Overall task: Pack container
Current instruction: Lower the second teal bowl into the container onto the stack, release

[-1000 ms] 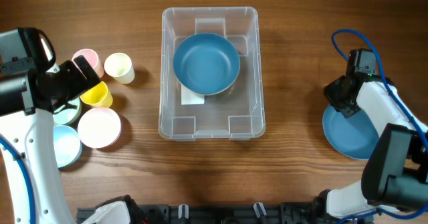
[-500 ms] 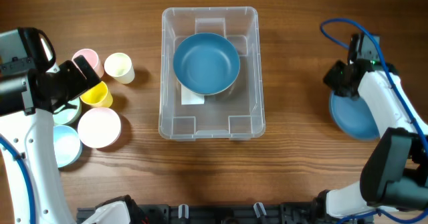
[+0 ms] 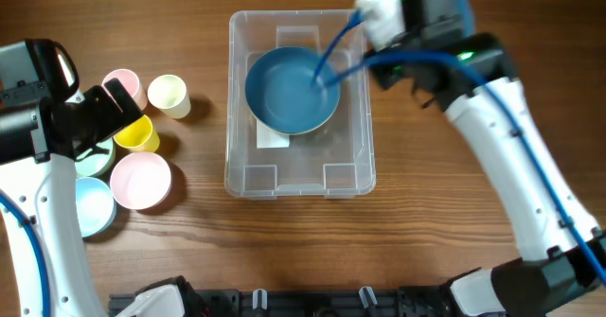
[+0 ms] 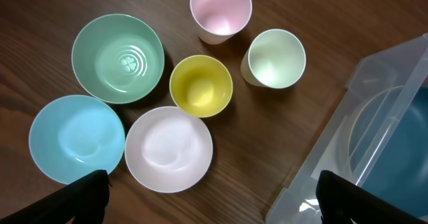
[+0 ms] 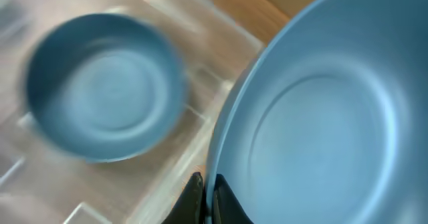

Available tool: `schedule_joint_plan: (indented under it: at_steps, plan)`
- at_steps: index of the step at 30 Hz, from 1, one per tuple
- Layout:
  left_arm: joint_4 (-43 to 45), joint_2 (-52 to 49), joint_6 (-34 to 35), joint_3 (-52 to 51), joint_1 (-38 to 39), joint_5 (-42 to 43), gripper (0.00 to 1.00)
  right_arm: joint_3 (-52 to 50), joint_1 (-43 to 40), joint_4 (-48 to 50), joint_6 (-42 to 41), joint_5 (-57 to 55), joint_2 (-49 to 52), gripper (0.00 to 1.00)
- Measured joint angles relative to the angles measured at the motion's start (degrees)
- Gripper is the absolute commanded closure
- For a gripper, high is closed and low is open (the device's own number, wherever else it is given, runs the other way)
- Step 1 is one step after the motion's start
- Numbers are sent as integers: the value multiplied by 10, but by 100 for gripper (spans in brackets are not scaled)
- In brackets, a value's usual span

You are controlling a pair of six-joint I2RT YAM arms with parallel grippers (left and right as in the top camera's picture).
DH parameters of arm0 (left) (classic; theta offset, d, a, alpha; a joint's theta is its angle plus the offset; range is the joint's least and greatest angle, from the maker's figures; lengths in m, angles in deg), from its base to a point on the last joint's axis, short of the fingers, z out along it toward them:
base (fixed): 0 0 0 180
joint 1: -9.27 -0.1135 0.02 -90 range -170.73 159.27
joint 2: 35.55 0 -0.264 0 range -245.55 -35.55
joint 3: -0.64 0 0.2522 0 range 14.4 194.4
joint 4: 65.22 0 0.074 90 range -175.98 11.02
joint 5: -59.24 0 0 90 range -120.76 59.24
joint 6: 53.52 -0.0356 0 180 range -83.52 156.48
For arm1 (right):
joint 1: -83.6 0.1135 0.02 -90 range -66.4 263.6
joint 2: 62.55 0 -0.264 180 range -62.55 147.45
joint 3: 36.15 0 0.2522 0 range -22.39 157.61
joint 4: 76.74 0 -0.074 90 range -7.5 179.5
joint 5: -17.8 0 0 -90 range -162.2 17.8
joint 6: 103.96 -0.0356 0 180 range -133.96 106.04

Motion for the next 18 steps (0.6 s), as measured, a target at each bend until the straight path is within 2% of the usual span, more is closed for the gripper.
schedule_joint_plan:
  at_steps: [3, 6, 10, 16, 17, 18]
  plan:
    - [0, 0, 0, 0, 0, 0, 0, 0, 99, -1, 111, 13, 0, 96]
    - [-4, 0, 0, 0, 0, 0, 0, 0, 141, -1, 181, 36, 0, 95]
    - [-7, 0, 0, 0, 0, 0, 0, 0, 151, -9, 215, 72, 10, 96]
    - [-7, 0, 0, 0, 0, 0, 0, 0, 151, -10, 221, 85, 93, 96]
    - [-7, 0, 0, 0, 0, 0, 0, 0, 151, -10, 221, 86, 101, 89]
    - [-7, 0, 0, 0, 0, 0, 0, 0, 151, -10, 221, 85, 111, 73]
